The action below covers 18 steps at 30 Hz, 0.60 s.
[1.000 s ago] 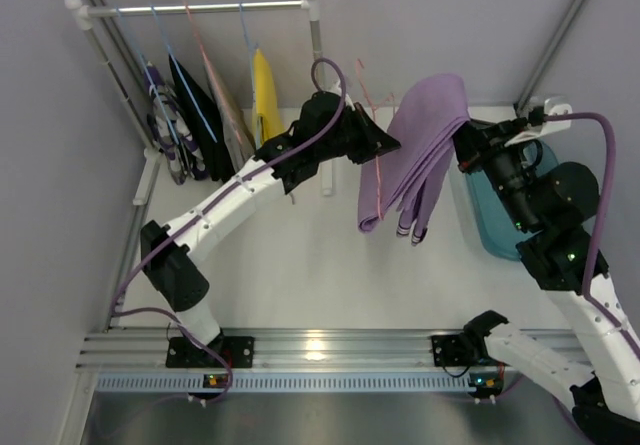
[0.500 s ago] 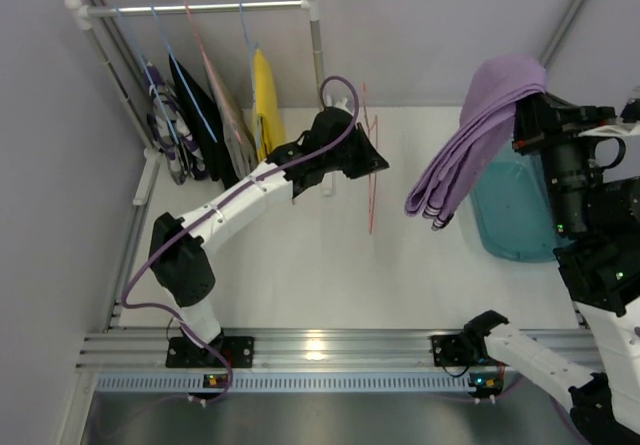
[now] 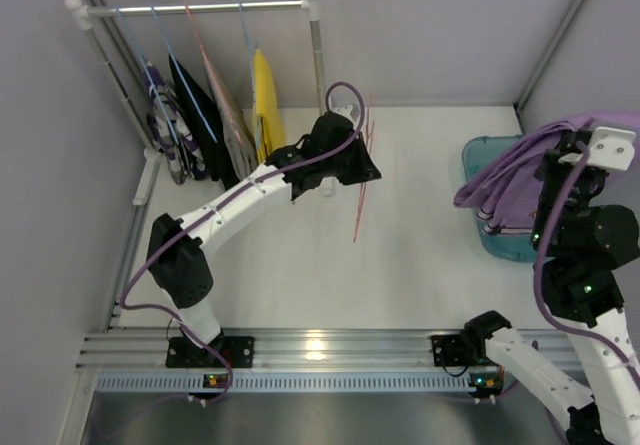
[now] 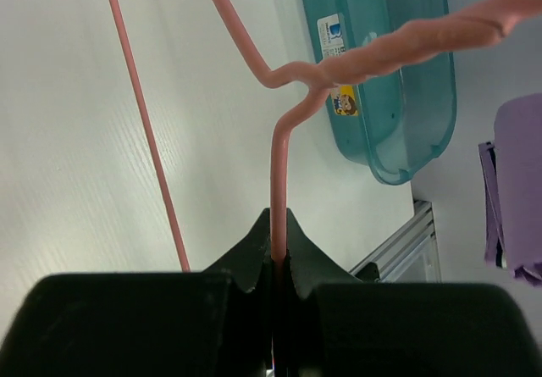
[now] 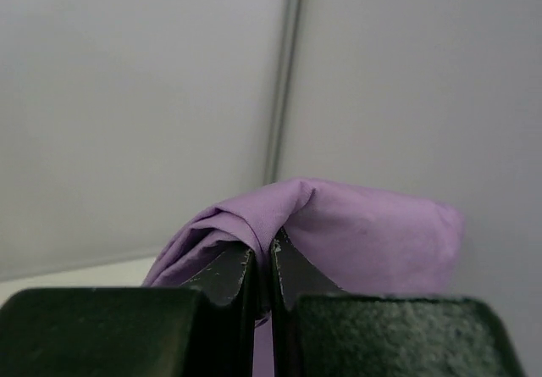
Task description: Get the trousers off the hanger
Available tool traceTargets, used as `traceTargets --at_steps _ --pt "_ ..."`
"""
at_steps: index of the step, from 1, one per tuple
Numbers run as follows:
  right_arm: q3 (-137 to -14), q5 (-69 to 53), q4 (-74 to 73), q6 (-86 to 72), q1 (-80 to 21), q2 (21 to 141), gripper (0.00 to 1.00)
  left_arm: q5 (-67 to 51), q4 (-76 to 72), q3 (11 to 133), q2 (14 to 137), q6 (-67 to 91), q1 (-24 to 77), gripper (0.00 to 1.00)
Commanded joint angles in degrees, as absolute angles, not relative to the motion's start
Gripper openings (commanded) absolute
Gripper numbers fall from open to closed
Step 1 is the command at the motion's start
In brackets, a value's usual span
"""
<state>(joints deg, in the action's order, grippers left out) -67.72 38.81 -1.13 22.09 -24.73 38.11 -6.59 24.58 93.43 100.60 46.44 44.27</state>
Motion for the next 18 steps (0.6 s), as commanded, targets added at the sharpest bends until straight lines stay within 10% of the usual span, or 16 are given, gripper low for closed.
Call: traceTargets --at_steps 1,18 --pt "-62.9 44.4 9.4 35.8 -22.1 35.2 0.00 -6.3 24.5 93.0 95.5 41.5 44.2 0.00" --pt "-48.3 42.3 14.3 48.1 -6.3 33.0 0.00 -7.2 23.5 88.9 88.4 41.2 44.1 0.00"
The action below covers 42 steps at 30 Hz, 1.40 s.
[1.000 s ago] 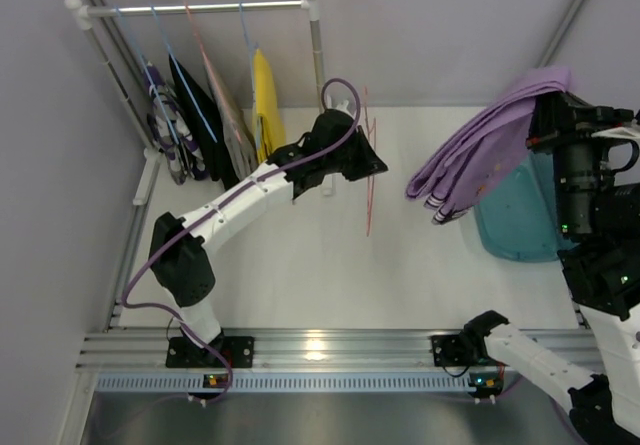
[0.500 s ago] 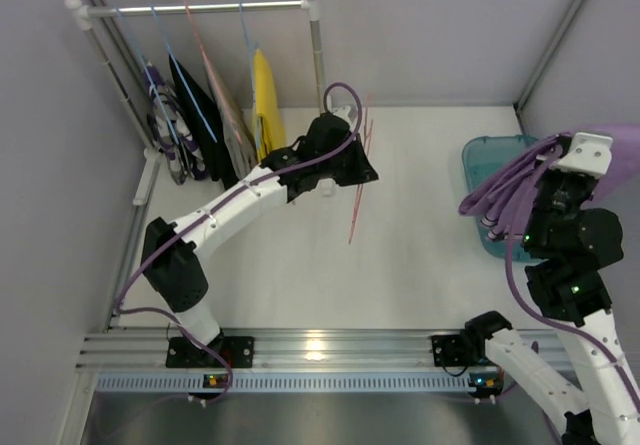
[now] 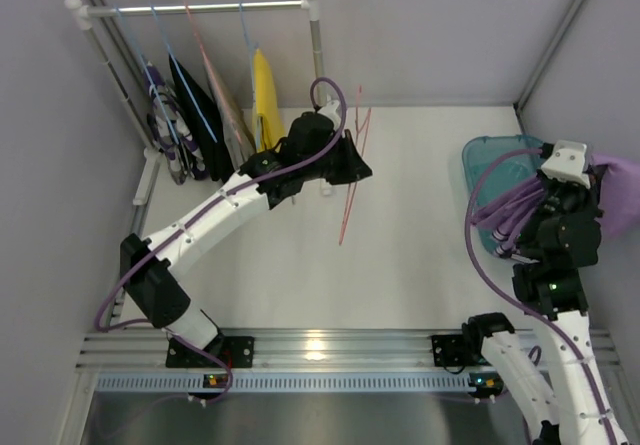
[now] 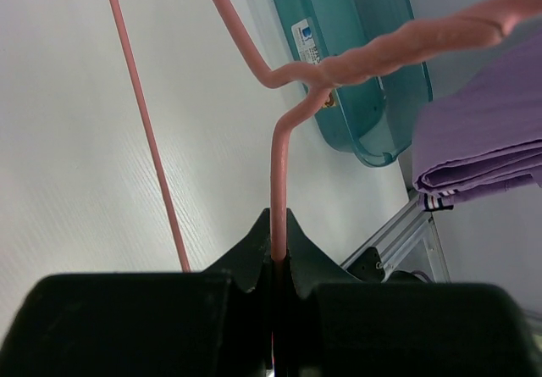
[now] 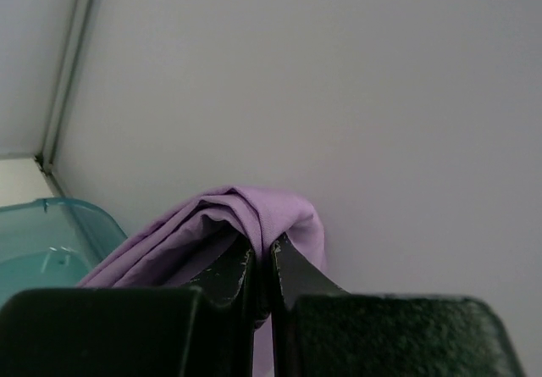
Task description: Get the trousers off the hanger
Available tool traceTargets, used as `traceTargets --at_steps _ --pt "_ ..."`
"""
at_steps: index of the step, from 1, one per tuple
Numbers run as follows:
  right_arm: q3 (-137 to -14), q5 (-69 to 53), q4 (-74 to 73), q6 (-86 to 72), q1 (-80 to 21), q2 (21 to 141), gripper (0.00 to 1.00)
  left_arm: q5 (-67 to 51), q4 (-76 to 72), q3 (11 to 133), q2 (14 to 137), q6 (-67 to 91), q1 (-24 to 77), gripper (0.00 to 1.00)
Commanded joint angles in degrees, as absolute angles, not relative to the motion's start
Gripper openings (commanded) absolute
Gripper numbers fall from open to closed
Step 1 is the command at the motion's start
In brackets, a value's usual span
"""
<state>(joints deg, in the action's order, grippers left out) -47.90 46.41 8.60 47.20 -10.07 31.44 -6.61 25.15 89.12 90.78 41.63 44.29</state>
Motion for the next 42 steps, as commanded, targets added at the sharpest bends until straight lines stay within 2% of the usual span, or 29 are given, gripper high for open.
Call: traceTargets --at_steps 1,8,18,24,26,27,31,32,33,42 --pt "-48.2 40.9 12.8 47.0 -4.8 34.4 0.00 -8.0 23.4 88.7 88.2 41.5 44.1 0.00" --pt "-45.8 26.2 17.2 42.1 5.3 45.3 0.00 -8.9 22.3 87.7 87.0 41.6 44.1 0.00" --pt "-50.3 15.7 22.0 35.4 7.4 75.5 0.00 -11.5 22.3 87.8 85.1 38.2 44.1 0.00" --pt "-57.6 11.3 19.3 30.2 7.8 85.3 0.00 -10.5 23.3 86.4 82.4 33.5 44.1 0.00" --pt "-60.6 10.5 13.6 28.5 7.8 88.1 0.15 -10.5 24.1 86.0 81.1 32.2 44.1 0.00" --pt "-63.1 10.2 11.4 27.8 7.8 88.7 0.38 -10.5 24.5 86.0 80.8 30.9 44.0 0.00" --pt "-63.1 8.5 5.2 25.8 8.0 84.7 0.77 -8.3 26.2 84.6 77.1 27.3 44.1 0.00" --pt "-62.5 7.8 3.6 25.8 8.0 83.2 0.97 -7.1 26.5 83.5 76.3 26.6 44.1 0.00" --pt "-62.1 7.2 2.2 25.8 8.0 80.0 1.00 -6.8 27.6 82.9 74.8 24.5 44.1 0.00" --pt "-66.4 0.1 -16.8 23.8 8.0 60.1 1.00 -1.8 37.9 78.7 64.3 19.5 43.7 0.00"
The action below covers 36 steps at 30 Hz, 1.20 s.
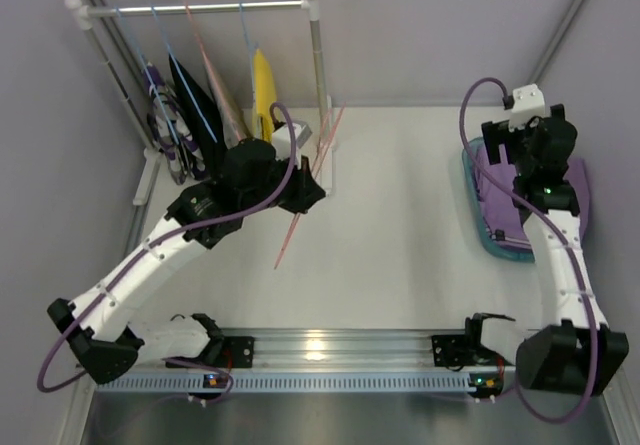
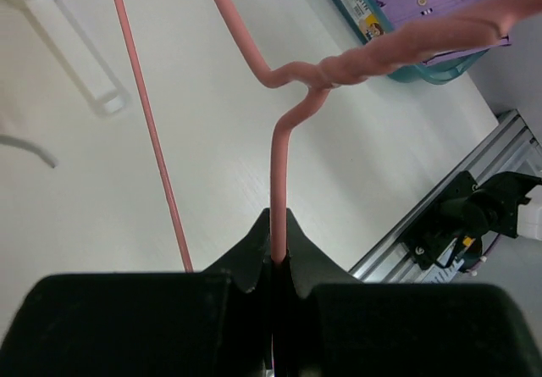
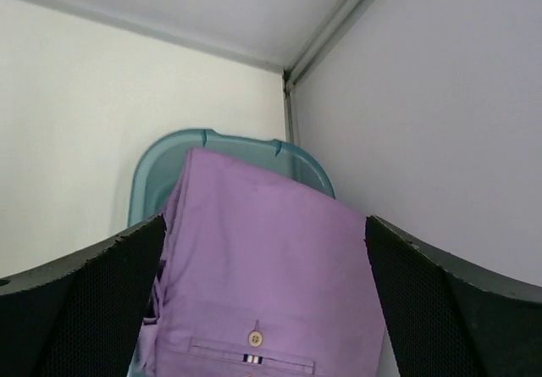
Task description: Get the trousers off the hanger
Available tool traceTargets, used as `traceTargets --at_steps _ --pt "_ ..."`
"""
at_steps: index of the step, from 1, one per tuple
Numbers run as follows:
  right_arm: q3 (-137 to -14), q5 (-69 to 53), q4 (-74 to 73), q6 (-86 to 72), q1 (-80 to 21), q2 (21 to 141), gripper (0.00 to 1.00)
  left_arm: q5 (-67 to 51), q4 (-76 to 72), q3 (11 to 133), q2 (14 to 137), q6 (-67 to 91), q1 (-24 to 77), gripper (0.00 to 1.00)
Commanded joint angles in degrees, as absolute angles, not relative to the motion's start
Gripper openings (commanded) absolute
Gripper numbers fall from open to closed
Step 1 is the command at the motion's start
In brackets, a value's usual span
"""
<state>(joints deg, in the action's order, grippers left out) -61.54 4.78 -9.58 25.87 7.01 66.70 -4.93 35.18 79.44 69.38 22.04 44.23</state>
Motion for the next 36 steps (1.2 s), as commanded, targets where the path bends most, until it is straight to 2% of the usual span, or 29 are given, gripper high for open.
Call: traceTargets --at_steps 1,6,10,12,17,20,25,31,36 --pt "-67.2 -2.6 -19.4 22.8 8.0 59.0 1.00 -1.1 38.5 78.1 63.3 19.9 43.4 0.00" --pt "-70.6 -4.2 -24.9 19.1 8.0 54.7 0.99 1.8 42.8 79.3 59.8 25.6 39.0 0.00" --pt "-71.3 -4.7 -26.3 17.4 8.0 54.1 1.00 -1.6 44.1 82.3 61.7 29.8 34.9 0.00" --pt "-72.1 -4.7 -26.6 16.6 8.0 54.7 1.00 -1.9 44.1 86.4 65.6 31.2 32.6 0.00" --pt "-75.7 -6.0 -28.1 14.9 8.0 56.8 1.00 -14.3 44.2 98.1 78.5 33.8 20.5 0.00" --pt "-76.8 -6.4 -29.4 14.3 8.0 56.9 1.00 -21.6 44.2 103.9 86.9 33.8 17.4 0.00" --pt "-75.6 -6.9 -29.3 14.4 8.0 55.7 0.99 -27.1 42.5 115.7 96.7 33.1 16.9 0.00" --pt "-73.2 -7.4 -28.4 15.1 8.0 54.8 0.99 -26.3 38.7 122.6 101.9 34.2 17.0 0.00" --pt "-72.3 -7.9 -27.3 14.7 8.0 55.0 0.99 -24.4 33.2 123.3 102.6 35.3 17.7 0.00"
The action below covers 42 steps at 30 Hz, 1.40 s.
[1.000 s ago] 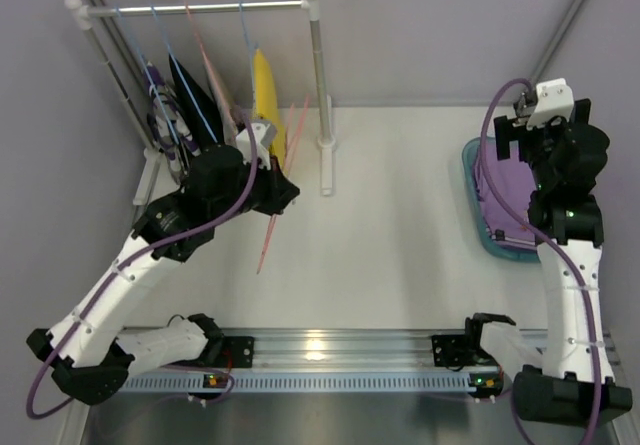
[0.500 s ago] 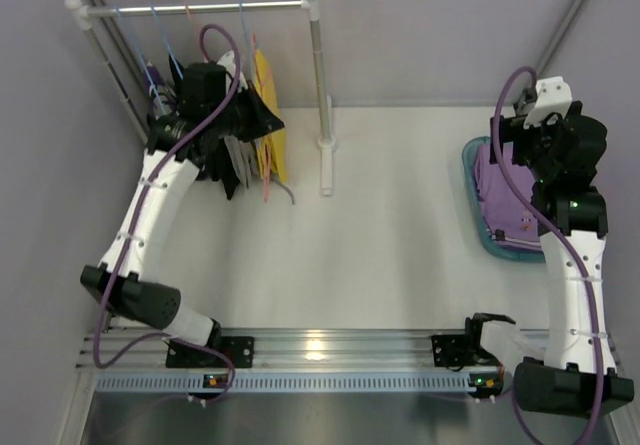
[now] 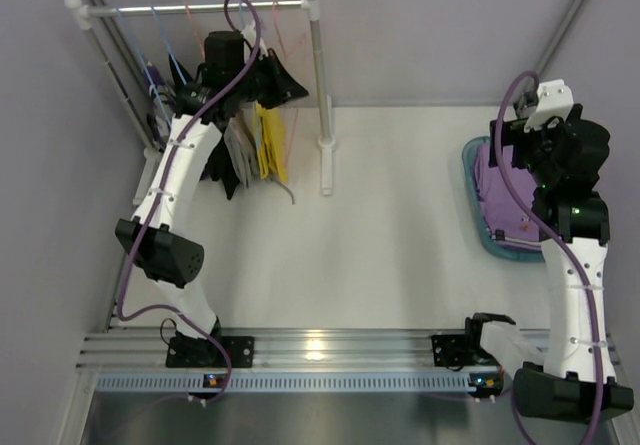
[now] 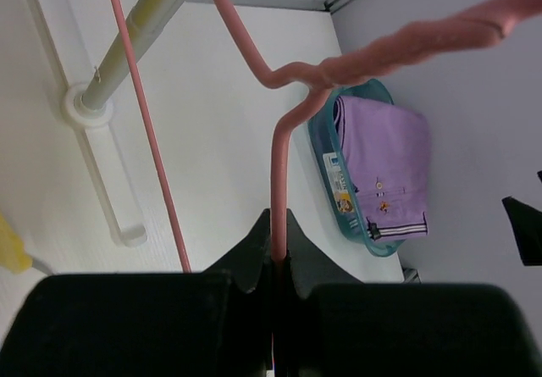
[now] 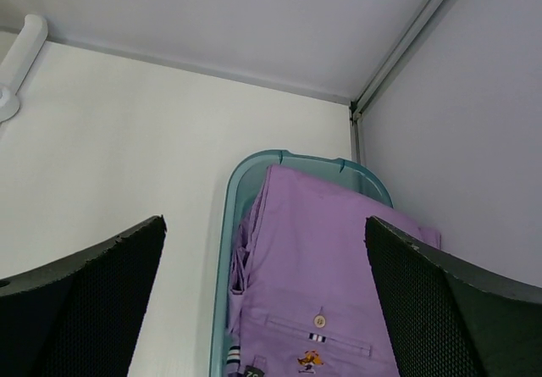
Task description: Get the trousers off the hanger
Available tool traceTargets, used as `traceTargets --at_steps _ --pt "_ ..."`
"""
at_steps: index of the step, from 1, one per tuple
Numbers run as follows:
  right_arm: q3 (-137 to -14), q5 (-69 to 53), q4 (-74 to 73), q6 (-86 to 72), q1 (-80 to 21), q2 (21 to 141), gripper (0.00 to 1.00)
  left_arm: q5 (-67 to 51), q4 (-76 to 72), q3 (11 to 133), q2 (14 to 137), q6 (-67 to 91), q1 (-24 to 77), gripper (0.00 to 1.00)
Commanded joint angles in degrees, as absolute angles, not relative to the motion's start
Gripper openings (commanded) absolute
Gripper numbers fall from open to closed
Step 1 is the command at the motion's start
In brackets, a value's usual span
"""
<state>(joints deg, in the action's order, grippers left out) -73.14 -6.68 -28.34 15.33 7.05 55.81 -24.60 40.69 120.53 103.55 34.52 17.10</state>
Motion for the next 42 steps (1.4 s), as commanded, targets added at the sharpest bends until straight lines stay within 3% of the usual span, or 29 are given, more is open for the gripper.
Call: traceTargets --at_steps 1,16,26,35,42 --pt "-72.2 -8.0 -27.2 14.6 8.0 55.3 0.99 -23.6 32.7 123.3 102.6 35.2 17.8 0.00" --pt "-73.2 -8.9 -26.9 11.9 8.0 56.0 0.99 -17.4 30.8 131.4 112.1 35.5 17.9 0.00" --pt "-71.4 -9.1 -26.4 11.3 8.0 55.6 0.99 -16.8 31.7 134.1 117.2 35.1 18.0 0.10" --pt "-71.3 -9.8 -27.1 10.7 8.0 55.2 1.00 -15.8 32.9 131.0 110.5 33.4 18.5 0.67" --pt "-71.6 -10.5 -27.9 10.0 7.9 54.1 1.00 -11.3 39.2 126.7 99.6 29.2 18.7 0.87"
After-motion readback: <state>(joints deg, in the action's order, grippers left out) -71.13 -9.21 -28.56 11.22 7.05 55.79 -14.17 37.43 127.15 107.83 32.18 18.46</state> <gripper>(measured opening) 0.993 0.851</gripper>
